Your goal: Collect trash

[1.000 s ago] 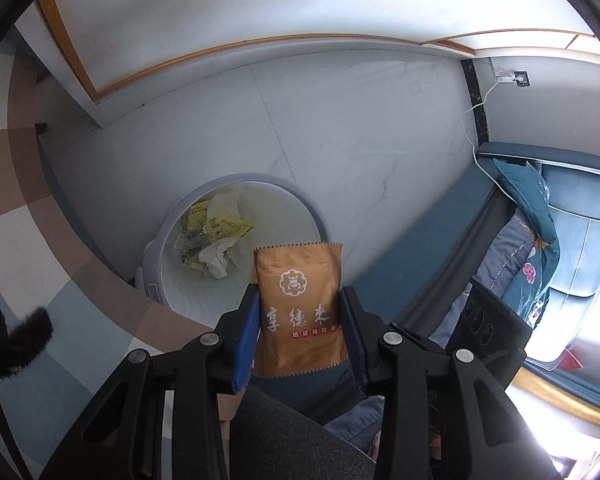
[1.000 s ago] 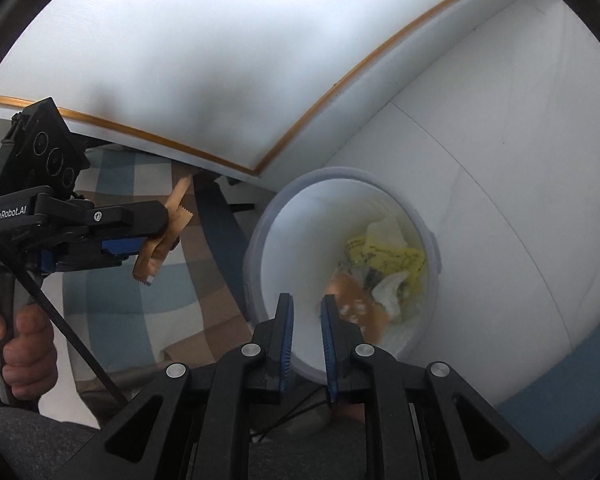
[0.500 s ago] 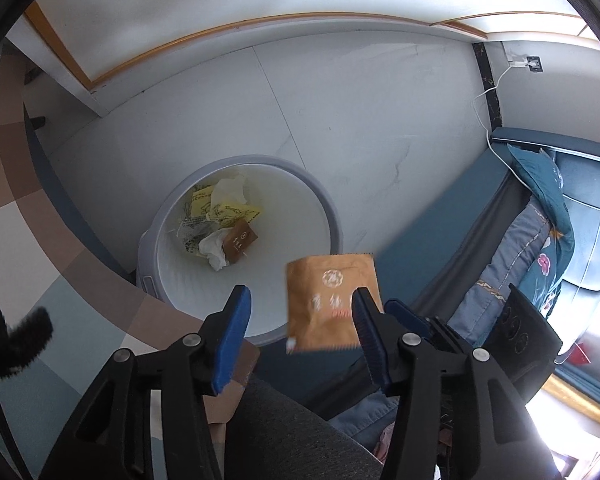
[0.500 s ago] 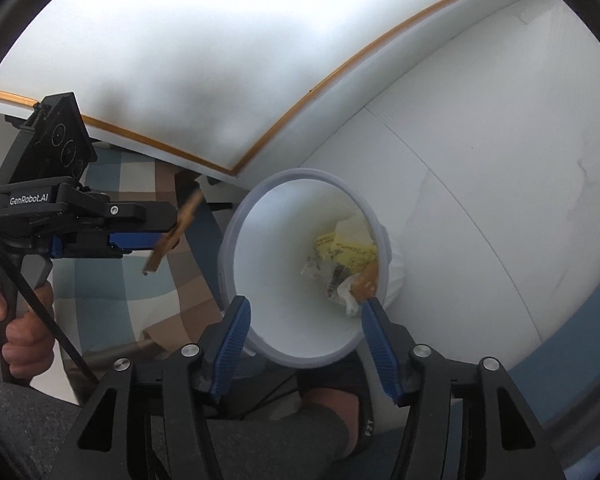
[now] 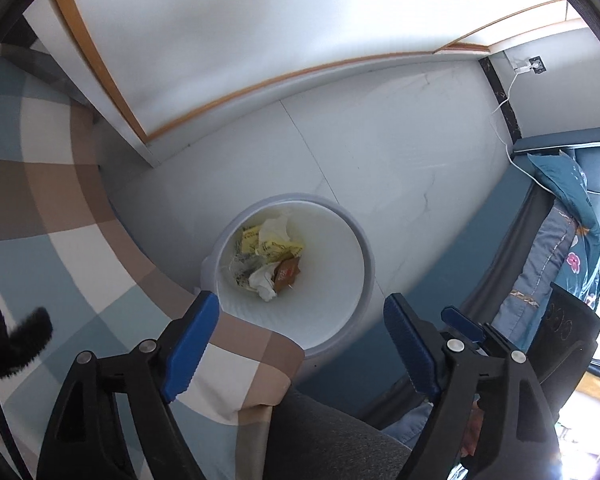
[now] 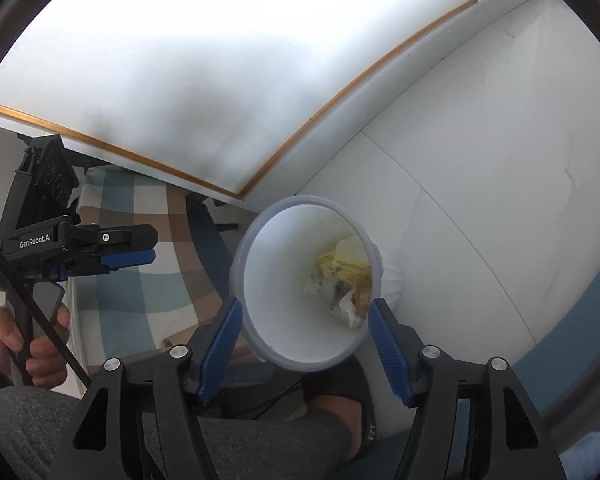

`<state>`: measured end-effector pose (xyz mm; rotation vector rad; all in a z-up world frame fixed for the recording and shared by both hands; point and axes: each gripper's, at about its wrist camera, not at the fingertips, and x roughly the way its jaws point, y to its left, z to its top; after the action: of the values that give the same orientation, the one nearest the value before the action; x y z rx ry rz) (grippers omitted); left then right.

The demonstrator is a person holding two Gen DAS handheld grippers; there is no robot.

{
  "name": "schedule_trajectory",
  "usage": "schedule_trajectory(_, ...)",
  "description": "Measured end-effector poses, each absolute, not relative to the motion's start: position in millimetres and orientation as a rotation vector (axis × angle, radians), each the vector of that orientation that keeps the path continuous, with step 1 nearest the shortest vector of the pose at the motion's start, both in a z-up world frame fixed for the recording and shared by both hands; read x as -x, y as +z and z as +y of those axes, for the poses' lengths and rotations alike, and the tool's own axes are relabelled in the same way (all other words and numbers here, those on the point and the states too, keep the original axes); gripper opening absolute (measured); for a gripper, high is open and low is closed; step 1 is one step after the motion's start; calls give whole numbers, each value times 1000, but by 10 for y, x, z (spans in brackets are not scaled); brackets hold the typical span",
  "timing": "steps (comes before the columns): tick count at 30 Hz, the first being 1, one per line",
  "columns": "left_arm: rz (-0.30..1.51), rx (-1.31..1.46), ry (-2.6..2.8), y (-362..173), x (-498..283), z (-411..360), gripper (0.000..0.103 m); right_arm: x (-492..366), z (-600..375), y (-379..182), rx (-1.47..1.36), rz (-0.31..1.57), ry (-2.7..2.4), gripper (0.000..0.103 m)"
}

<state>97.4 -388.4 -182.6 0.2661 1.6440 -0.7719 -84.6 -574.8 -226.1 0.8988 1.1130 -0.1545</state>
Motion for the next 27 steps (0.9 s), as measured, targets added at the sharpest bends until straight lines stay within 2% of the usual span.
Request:
schedule_trajectory(6, 1455, -304, -728, -1525, -901, -3726, 83, 835, -5707, -2060, -882, 1079, -137, 76)
schedule_trajectory(15, 1330, -369, -684, -1315, -715, -3562, 83, 869, -5595, -1767, -857, 1038, -133, 89)
schedule_trajectory(27, 1249, -375, -666, -1189, -607, -3431, 83, 908, -5572, -1616, -857, 1039, -145, 91)
